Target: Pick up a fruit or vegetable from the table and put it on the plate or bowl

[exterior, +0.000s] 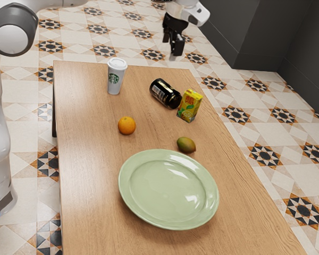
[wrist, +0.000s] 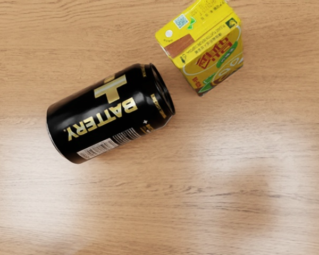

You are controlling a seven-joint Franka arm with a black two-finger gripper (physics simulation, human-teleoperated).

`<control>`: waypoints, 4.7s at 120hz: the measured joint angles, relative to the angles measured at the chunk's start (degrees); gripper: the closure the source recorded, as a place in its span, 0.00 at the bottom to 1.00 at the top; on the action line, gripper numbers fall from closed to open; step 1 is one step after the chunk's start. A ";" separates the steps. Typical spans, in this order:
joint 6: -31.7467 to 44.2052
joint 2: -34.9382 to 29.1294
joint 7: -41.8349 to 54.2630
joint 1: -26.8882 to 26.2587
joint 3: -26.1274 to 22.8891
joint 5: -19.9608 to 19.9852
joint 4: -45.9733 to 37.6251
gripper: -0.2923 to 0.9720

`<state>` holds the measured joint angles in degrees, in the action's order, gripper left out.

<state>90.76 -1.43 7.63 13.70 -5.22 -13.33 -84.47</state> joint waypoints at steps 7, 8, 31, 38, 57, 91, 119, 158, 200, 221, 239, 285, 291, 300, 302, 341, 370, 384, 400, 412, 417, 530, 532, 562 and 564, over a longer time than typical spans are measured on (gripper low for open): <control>0.49 -0.03 0.14 -0.88 -0.16 -0.50 0.01 0.23; 0.54 -0.04 0.16 -1.04 -0.17 -0.57 0.00 0.23; 1.34 -0.03 0.55 -5.95 -0.18 -2.47 -0.40 0.23; 1.40 0.21 0.38 -7.26 -0.22 -2.34 -1.84 0.23; 1.82 -5.72 -3.54 -8.76 -0.22 4.04 -15.08 0.23; 5.11 -22.30 -9.24 -6.42 0.21 10.62 -37.34 0.23; 8.85 -24.17 -11.80 -5.64 0.69 11.42 -42.85 0.23; 13.67 -23.31 -12.22 -2.59 0.89 11.47 -45.34 0.23; 17.70 -22.70 -11.78 -2.89 1.16 13.27 -49.67 0.23; 21.00 -22.73 -11.68 -2.91 1.09 13.98 -52.03 0.23; 24.22 -22.69 -11.67 -2.89 0.93 14.21 -53.40 0.23; 27.31 -22.55 -12.48 -2.74 0.74 14.00 -55.51 0.23; 27.54 -22.37 -12.59 -2.67 0.76 13.87 -55.44 0.23; 27.97 -21.94 -12.74 -2.51 0.74 13.74 -55.40 0.23; 28.09 -21.82 -12.78 -2.45 0.74 13.73 -55.39 0.23; 30.29 -19.38 -13.23 -2.01 0.74 13.61 -55.30 0.23; 31.77 -18.22 -13.44 -1.93 0.74 13.66 -55.33 0.23; 32.11 -17.99 -13.52 -1.48 0.75 13.68 -55.45 0.23; 32.32 -17.43 -13.59 -1.21 0.74 13.72 -55.47 0.23; 32.40 -17.00 -13.63 -1.16 0.74 13.89 -55.52 0.25; 32.43 -16.82 -13.66 -1.14 0.74 13.98 -55.54 0.28; 19.45 -18.11 -18.03 -3.02 -13.29 11.18 -36.37 0.50; 19.02 -17.63 -18.21 -3.16 -14.31 11.16 -35.54 0.50; 15.37 -10.19 -21.90 -4.57 -26.17 10.77 -29.00 0.50; 15.25 -10.04 -22.19 -4.82 -26.45 10.77 -28.91 0.50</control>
<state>106.01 -11.47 -14.56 8.88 -31.67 -2.57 -113.38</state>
